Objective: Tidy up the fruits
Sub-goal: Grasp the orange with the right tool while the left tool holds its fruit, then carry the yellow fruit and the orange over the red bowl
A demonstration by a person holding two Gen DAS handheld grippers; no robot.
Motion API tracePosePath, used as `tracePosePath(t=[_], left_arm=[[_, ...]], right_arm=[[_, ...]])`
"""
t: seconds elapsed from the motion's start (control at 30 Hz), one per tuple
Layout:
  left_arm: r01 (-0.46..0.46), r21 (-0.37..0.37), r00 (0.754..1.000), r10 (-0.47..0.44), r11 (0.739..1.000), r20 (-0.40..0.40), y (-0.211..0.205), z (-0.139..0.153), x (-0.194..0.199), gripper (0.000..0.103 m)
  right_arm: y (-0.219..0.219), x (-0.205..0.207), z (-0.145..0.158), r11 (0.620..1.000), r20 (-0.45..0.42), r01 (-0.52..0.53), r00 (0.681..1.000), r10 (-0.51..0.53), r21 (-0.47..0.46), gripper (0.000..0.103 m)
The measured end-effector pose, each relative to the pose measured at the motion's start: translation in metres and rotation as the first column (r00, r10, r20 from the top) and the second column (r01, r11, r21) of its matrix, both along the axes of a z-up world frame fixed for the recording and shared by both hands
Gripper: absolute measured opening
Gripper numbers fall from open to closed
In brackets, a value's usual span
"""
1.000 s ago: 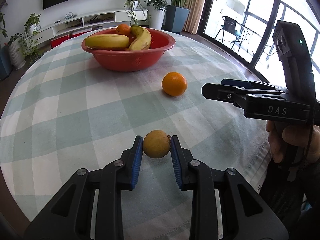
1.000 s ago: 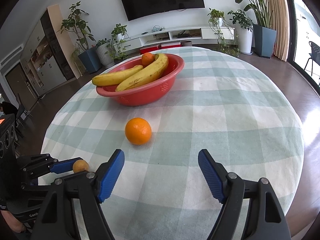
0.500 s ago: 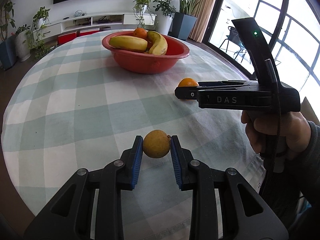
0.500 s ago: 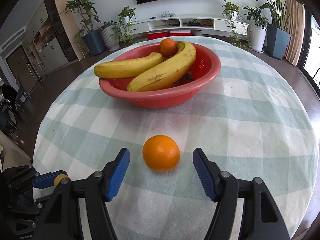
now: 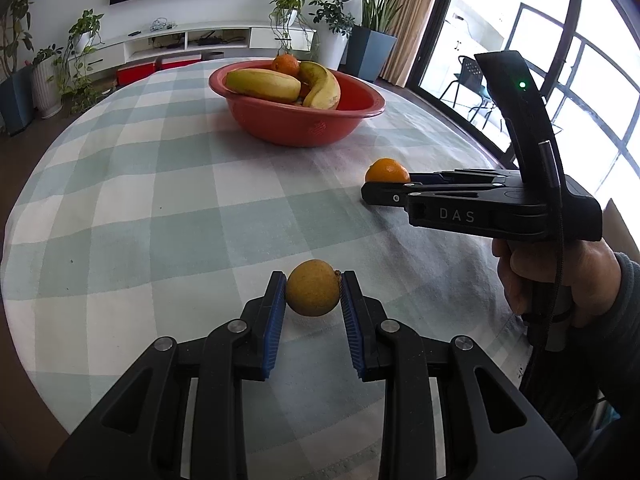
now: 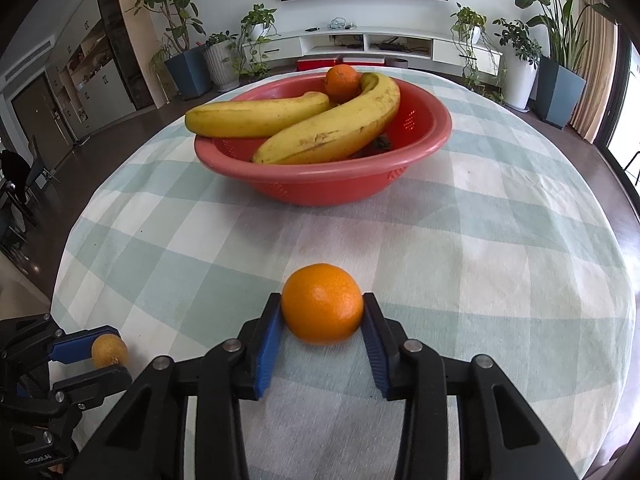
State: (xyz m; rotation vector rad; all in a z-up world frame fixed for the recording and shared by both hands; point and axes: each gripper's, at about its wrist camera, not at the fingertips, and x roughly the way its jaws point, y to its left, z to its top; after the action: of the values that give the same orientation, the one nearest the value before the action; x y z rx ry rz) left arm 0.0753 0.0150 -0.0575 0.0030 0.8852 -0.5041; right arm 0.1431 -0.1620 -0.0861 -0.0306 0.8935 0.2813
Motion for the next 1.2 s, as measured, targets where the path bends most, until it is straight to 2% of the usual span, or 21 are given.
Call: tracePosePath(t=[0.2,0.4,0.6,0.83,1.0,1.2], left_arm=[[-0.006,-0.003,1.000,0.006,1.000,0.015,0.002,0.009,0.003,0.026],[-0.009,-0.004,0.998,0.009,1.000,0.068,0.004,0.038,0.021,0.026],[0.008,0.019,0.988,-0.011,1.000,0.155,-0.007,0.081,0.057,0.026],[0.026,0.037,0.977,-0.033,0.999,0.209,-0.022,0.119,0.121,0.026],[0.046,0.062,0.981,-0.057,0.997,0.188,-0.038,0.116,0.168,0.026],[0.043,0.104,0.989,-0.057,0.994,0.140,-0.047,0.087,0.206,0.026]], right_arm=[[-0.015,-0.011,0.013,0.998,0.032,0.032,0.999,-0.034,0.053,0.041],[-0.041,-0.009,0.039,0.992,0.073,0.085,0.993,-0.092,0.089,0.041],[-0.055,0.004,0.081,0.988,0.144,0.100,0.983,-0.116,0.114,0.041],[-0.039,0.033,0.119,0.994,0.212,0.048,0.975,-0.068,0.096,0.041],[-0.016,0.062,0.120,0.999,0.216,0.003,0.976,-0.014,0.054,0.041],[0.007,0.093,0.099,0.999,0.180,-0.041,0.983,0.044,-0.018,0.041]])
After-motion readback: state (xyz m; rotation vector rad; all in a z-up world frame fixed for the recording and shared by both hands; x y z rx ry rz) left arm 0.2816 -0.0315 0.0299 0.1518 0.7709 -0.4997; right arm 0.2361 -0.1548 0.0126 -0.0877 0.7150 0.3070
